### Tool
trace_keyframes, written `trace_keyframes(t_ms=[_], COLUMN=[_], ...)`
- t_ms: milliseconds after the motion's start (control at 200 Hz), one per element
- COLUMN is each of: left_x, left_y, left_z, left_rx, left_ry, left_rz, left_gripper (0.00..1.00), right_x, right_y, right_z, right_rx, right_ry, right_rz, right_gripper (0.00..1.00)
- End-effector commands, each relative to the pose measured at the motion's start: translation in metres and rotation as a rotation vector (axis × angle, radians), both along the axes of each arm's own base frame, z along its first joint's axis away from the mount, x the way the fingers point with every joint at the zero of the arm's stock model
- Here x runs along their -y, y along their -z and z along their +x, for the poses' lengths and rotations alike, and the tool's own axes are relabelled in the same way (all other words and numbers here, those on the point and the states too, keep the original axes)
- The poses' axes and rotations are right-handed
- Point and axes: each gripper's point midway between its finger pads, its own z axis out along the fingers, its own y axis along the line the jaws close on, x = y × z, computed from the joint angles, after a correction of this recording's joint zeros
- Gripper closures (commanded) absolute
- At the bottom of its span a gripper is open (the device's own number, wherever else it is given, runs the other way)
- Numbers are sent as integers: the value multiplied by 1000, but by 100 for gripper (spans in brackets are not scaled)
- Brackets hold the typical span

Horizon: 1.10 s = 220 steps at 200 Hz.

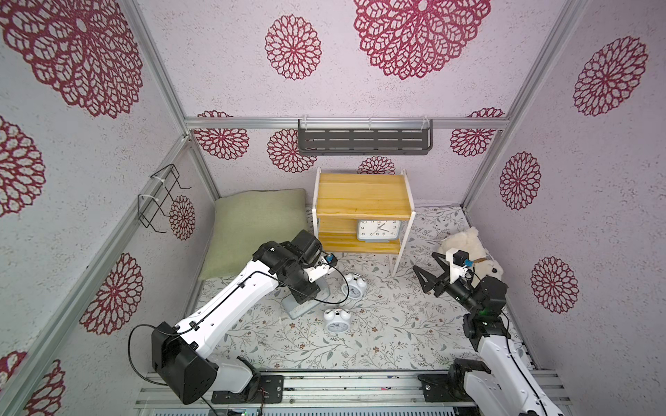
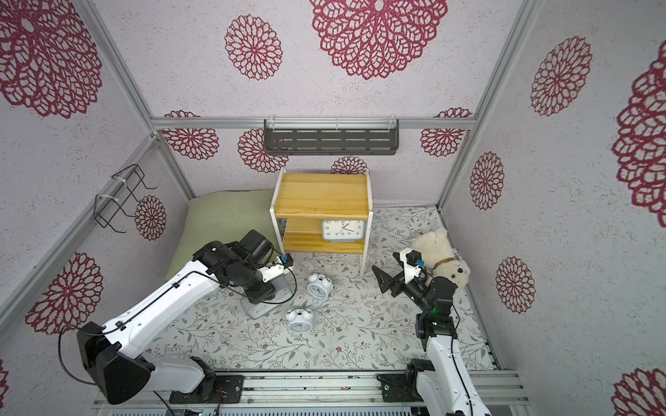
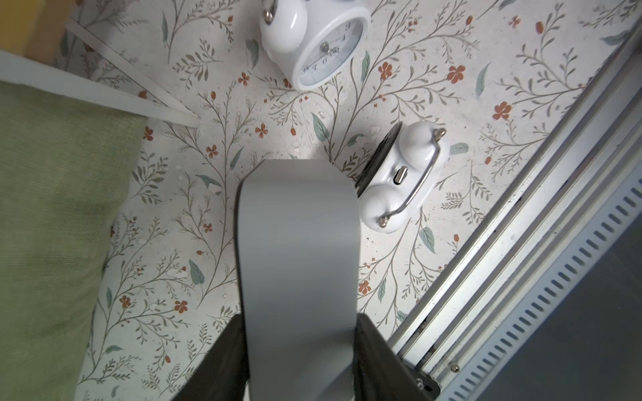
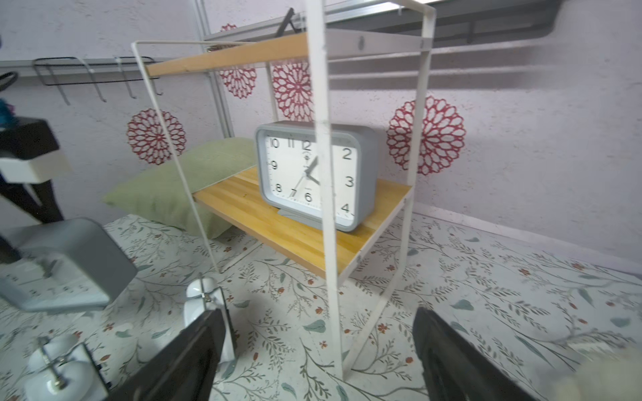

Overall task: Place the alarm clocks on the shelf by style
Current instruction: Pick up the alarm from the center of the board.

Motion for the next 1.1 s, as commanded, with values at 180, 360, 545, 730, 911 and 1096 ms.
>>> trace_keyframes(t_ms=[180, 360, 545, 730, 911, 1096], left_x=[26, 49, 74, 90, 100, 105], left_y=[-50, -69, -76, -77, -78, -79], left_z=[1, 3, 2, 2, 2, 2], left_rx=[-34, -26, -30, -32, -26, -24], left_ry=[108, 201, 287, 336, 364, 377], left_rz=[-61, -79, -83, -85, -93, -103], left_gripper=[76, 76, 76, 76, 76, 75], right_x=[-70, -103, -130, -151, -167, -179], right_y=[-30, -35, -35, -30, -24, -21], right_z=[-48, -62, -66, -65, -61, -58], right_rx=[122, 128, 131, 107, 80, 75], right_ry=[-400, -548, -642, -714, -753, -770], right_rz=[-51, -57, -71, -87, -94, -101], right_gripper=[8, 8, 7, 6, 6, 7])
